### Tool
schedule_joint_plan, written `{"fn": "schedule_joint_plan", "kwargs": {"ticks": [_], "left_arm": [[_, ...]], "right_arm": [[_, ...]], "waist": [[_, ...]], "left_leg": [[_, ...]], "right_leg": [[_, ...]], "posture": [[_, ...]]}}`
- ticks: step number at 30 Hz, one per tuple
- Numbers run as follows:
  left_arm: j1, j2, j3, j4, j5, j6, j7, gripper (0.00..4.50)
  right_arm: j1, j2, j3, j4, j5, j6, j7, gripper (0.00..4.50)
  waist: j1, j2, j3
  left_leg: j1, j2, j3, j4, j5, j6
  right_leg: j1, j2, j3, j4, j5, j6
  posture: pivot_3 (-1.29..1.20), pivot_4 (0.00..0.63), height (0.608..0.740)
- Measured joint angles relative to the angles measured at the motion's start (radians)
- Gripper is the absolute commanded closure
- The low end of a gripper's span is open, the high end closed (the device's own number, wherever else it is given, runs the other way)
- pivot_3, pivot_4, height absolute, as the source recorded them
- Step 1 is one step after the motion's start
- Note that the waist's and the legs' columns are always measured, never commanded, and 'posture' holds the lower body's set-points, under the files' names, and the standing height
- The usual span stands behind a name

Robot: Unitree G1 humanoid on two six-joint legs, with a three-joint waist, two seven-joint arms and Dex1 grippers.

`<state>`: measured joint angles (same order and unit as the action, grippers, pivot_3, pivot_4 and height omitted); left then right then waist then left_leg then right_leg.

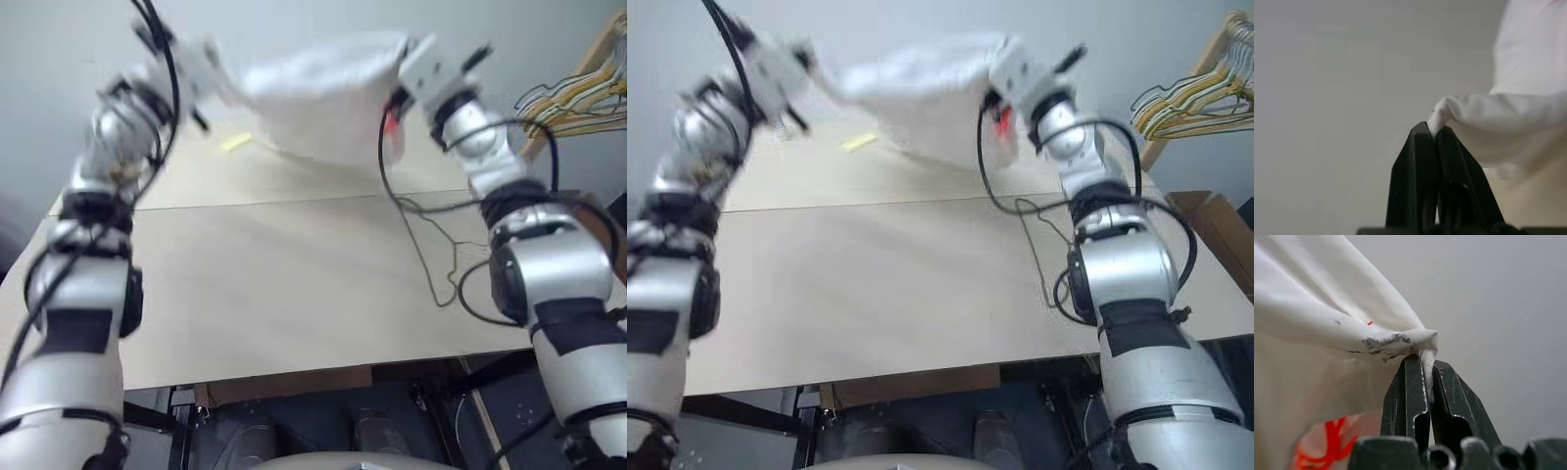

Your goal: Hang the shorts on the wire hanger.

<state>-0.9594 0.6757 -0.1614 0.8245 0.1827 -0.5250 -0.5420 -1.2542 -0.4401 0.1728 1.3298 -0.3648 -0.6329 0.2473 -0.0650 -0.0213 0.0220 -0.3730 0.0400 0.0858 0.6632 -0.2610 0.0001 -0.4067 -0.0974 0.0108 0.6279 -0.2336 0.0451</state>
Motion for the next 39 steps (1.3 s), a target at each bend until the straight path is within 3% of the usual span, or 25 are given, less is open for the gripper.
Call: {"fn": "schedule_joint_plan", "kwargs": {"ticks": [4, 8, 9, 13, 18, 27, 31, 35, 39], "left_arm": [[0.381, 0.09, -0.006, -0.437, -0.117, 0.219, -0.224, 4.48], [0.592, 0.198, 0.016, -0.759, -0.181, 0.419, -0.345, 4.48], [0.632, 0.231, 0.027, -0.819, -0.189, 0.455, -0.368, 4.48], [0.791, 0.361, 0.073, -0.982, -0.224, 0.579, -0.465, 4.48], [0.975, 0.509, 0.148, -1.148, -0.299, 0.593, -0.625, 4.48], [1.211, 0.526, 0.273, -1.428, -0.368, 0.697, -0.659, 4.48], [1.274, 0.494, 0.282, -1.453, -0.371, 0.705, -0.651, 4.48], [1.327, 0.468, 0.24, -1.413, -0.317, 0.656, -0.645, 4.48], [1.309, 0.384, 0.093, -1.29, -0.2, 0.567, -0.602, 4.48]], "right_arm": [[0.148, -0.038, 0.041, -0.007, -0.004, -0.105, 0.247, 4.5], [0.232, -0.063, 0.078, -0.05, -0.007, -0.206, 0.416, 4.5], [0.249, -0.075, 0.096, -0.073, -0.011, -0.24, 0.441, 4.5], [0.322, -0.131, 0.157, -0.128, -0.054, -0.33, 0.477, 4.5], [0.373, -0.16, 0.242, -0.191, -0.174, -0.381, 0.373, 4.5], [0.489, -0.226, 0.288, -0.342, -0.247, -0.419, 0.226, 4.5], [0.582, -0.267, 0.278, -0.453, -0.229, -0.417, 0.204, 4.5], [0.703, -0.324, 0.26, -0.606, -0.149, -0.404, 0.249, 4.5], [0.832, -0.389, 0.24, -0.795, -0.043, -0.361, 0.322, 4.5]], "waist": [[-0.023, 0.0, 0.0], [-0.029, 0.0, 0.0], [-0.029, 0.0, 0.0], [-0.022, 0.001, 0.0], [-0.008, 0.001, 0.001], [0.006, 0.001, 0.001], [0.011, 0.001, 0.001], [0.02, 0.001, 0.001], [0.027, 0.002, 0.0]], "left_leg": [[-0.016, 0.003, -0.003, 0.007, 0.002, -0.003], [-0.015, 0.004, -0.002, 0.011, 0.0, -0.001], [-0.013, 0.004, -0.002, 0.012, -0.004, 0.006], [-0.005, 0.005, 0.0, 0.013, -0.008, 0.012], [0.006, 0.008, 0.003, 0.013, -0.007, 0.012], [0.005, 0.008, 0.003, 0.013, -0.008, 0.012], [0.007, 0.008, 0.003, 0.013, -0.008, 0.012], [0.007, 0.008, 0.003, 0.013, -0.008, 0.013], [0.007, 0.008, 0.004, 0.013, -0.008, 0.013]], "right_leg": [[-0.018, 0.002, 0.004, 0.005, 0.0, 0.0], [-0.015, 0.003, 0.003, 0.006, 0.0, -0.001], [-0.013, 0.003, 0.003, 0.006, 0.0, -0.001], [-0.006, 0.003, 0.004, 0.004, 0.0, -0.002], [0.001, 0.006, 0.004, 0.005, 0.001, -0.006], [0.002, 0.005, 0.005, 0.003, 0.0, -0.006], [0.004, 0.006, 0.004, 0.004, 0.0, -0.007], [0.004, 0.006, 0.005, 0.004, 0.0, -0.007], [0.005, 0.006, 0.005, 0.003, 0.0, -0.007]], "posture": [[0.08, 0.0, 0.74], [0.07, 0.0, 0.74], [0.07, 0.0, 0.74], [0.06, 0.0, 0.74], [0.05, 0.0, 0.74], [0.04, 0.0, 0.74], [0.05, 0.0, 0.74], [0.05, 0.0, 0.74], [0.05, 0.0, 0.74]]}}
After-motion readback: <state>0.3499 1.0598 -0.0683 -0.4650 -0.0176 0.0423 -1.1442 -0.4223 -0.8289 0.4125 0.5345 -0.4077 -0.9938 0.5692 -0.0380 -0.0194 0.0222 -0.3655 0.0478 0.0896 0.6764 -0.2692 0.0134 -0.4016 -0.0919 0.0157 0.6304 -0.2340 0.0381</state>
